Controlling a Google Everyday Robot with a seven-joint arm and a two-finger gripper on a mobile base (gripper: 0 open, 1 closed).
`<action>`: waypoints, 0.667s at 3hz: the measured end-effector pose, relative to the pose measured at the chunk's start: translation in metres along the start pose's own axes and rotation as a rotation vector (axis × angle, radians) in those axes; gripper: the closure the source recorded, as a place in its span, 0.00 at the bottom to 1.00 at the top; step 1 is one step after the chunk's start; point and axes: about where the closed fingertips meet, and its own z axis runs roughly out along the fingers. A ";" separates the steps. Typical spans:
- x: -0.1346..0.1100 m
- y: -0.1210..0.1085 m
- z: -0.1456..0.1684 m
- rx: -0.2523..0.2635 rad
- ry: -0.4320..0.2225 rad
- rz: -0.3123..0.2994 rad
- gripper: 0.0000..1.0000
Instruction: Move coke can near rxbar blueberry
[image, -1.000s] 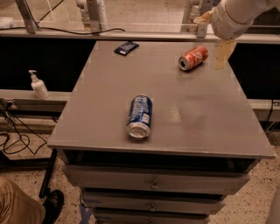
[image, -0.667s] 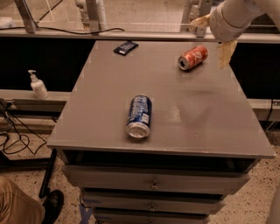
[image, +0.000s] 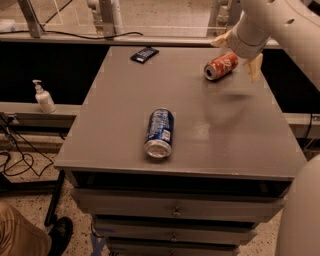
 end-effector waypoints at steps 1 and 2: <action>0.008 -0.005 0.022 -0.058 0.053 0.004 0.00; 0.013 -0.021 0.035 -0.093 0.095 0.033 0.00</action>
Offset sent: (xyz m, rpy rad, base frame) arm 0.0676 0.0105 -0.0072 -0.1199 0.0022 -0.1749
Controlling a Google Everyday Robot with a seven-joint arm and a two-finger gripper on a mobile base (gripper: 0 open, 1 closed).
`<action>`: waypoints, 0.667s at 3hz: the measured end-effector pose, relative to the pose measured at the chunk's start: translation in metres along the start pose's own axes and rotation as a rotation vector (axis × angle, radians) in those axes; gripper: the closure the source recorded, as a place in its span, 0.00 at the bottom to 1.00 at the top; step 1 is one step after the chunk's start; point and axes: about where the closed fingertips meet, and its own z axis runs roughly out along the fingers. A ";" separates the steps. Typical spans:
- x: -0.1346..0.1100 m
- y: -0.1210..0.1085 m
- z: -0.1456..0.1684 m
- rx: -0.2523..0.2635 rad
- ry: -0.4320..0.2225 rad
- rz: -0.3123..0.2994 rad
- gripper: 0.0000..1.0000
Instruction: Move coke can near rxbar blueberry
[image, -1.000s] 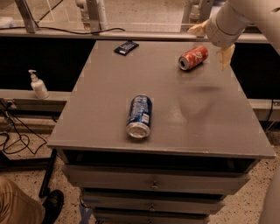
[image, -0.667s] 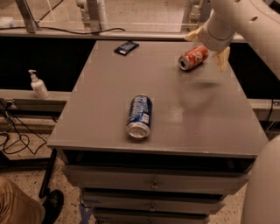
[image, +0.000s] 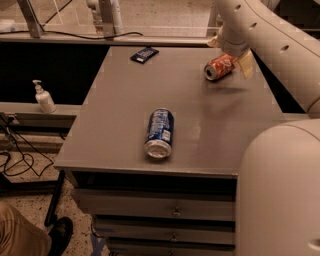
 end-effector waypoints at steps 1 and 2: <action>-0.002 -0.012 0.012 -0.032 0.026 0.017 0.00; -0.002 -0.007 0.025 -0.081 0.026 0.055 0.18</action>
Offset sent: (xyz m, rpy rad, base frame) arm 0.0264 -0.0032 -0.0229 -0.0184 0.0749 -0.1556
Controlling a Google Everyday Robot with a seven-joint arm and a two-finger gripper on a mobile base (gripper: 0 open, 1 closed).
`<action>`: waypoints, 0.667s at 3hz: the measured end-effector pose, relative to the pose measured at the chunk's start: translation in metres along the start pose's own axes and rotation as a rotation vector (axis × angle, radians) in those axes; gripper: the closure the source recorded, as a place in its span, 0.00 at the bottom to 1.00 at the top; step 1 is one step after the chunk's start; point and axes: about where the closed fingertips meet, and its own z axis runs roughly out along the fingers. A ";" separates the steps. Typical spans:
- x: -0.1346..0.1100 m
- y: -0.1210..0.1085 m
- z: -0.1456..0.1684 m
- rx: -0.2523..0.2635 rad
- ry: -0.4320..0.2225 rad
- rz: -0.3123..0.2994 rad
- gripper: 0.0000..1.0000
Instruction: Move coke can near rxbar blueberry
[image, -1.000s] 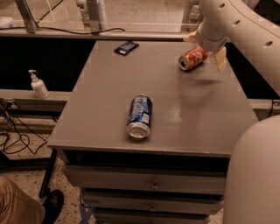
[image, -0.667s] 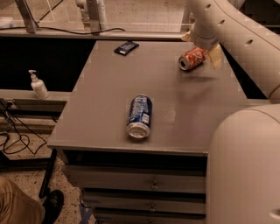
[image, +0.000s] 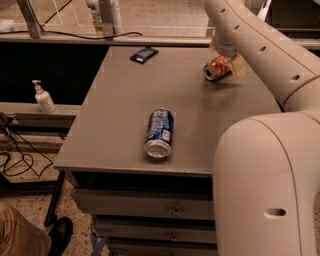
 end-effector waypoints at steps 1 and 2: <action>0.000 0.003 0.008 -0.034 -0.007 0.037 0.41; 0.001 0.007 0.014 -0.058 -0.010 0.065 0.65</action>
Offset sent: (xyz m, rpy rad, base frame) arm 0.0061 -0.0126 -0.0089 0.0304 0.0473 -0.1166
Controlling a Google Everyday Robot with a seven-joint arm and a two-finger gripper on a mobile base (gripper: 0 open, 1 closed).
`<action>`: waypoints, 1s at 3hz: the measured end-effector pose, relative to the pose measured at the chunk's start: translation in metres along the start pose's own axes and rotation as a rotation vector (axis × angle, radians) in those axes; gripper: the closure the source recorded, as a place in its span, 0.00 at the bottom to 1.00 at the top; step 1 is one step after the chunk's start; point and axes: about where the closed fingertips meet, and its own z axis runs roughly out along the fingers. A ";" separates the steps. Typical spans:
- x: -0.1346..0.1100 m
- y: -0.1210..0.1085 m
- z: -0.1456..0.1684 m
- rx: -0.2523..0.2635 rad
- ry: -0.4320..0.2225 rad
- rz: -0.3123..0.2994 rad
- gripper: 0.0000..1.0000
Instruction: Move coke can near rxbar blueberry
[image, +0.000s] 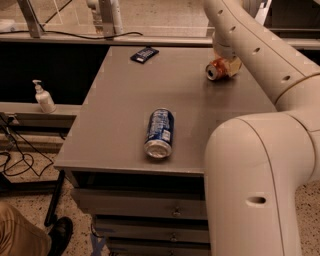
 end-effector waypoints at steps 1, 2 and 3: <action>-0.003 0.000 -0.005 -0.012 -0.037 0.067 0.88; -0.013 -0.006 -0.032 0.031 -0.165 0.203 1.00; -0.038 -0.027 -0.066 0.131 -0.358 0.325 1.00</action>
Offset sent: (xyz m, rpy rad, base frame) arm -0.0124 0.0560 0.0774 0.5370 -0.0111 -0.1765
